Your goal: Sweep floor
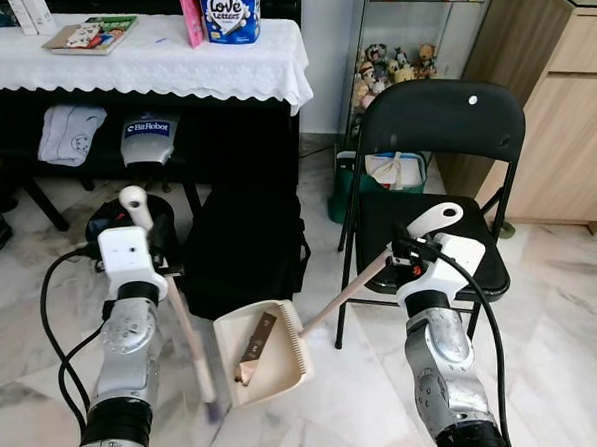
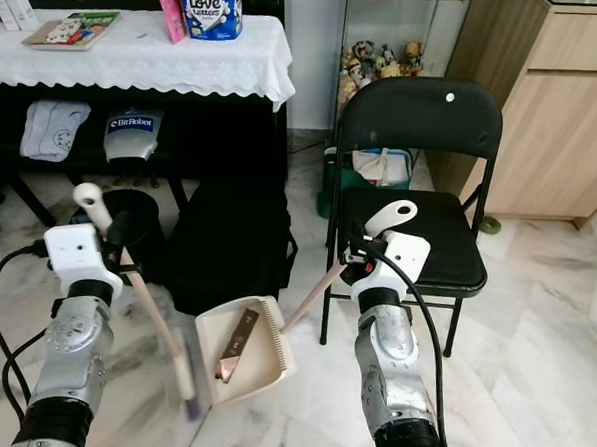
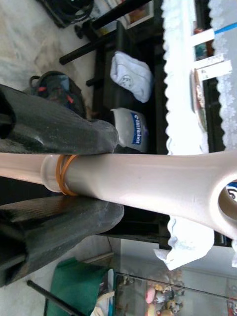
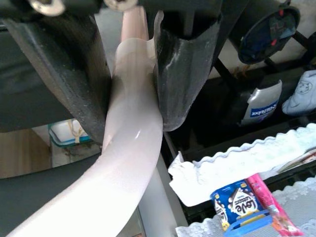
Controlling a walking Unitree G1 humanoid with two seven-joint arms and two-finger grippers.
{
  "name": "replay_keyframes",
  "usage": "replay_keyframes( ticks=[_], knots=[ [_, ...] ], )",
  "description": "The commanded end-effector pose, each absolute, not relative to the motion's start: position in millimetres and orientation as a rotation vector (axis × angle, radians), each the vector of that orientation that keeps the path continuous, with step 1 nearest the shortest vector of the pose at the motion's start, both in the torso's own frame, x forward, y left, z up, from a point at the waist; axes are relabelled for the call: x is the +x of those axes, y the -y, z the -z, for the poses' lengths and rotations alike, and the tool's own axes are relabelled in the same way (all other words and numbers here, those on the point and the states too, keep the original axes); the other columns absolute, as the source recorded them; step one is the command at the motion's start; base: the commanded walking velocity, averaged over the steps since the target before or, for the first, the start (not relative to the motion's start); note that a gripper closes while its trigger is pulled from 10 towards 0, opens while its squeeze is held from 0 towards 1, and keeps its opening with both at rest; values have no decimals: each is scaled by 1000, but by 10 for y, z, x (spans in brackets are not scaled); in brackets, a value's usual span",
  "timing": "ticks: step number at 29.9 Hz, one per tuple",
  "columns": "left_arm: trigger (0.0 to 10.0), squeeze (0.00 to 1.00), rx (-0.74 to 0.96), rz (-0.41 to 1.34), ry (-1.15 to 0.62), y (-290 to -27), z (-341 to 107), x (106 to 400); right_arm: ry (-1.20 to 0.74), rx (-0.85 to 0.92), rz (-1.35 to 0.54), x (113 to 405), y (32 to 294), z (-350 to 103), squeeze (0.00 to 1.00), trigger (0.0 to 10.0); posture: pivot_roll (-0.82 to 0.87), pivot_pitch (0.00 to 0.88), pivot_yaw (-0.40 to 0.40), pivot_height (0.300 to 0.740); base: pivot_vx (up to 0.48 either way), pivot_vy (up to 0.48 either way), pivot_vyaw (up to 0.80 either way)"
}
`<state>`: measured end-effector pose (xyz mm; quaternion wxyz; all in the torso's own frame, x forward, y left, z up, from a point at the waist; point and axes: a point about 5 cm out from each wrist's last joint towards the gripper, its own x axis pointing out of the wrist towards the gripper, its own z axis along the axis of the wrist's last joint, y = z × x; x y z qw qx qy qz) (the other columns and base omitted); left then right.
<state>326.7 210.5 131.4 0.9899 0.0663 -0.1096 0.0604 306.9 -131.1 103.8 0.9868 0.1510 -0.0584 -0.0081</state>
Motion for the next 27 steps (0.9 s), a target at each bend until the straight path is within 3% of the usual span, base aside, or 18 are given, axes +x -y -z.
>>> replay_keyframes(
  ticks=[1,17,27],
  knots=[
    [10000,0,121,-109,283,-2057,-1398,3239,200,313,25,3082,1347,-1209,0,10000,-45,34,-8,740,0,0,0],
    [10000,0,121,-153,314,-1981,-1367,3132,175,275,73,3063,1426,-1134,0,10000,-41,23,-17,740,0,0,37],
    [10000,0,138,-157,318,-1981,-1374,3135,168,275,74,3062,1419,-1120,0,10000,-39,23,-14,740,0,0,478]
  ],
)
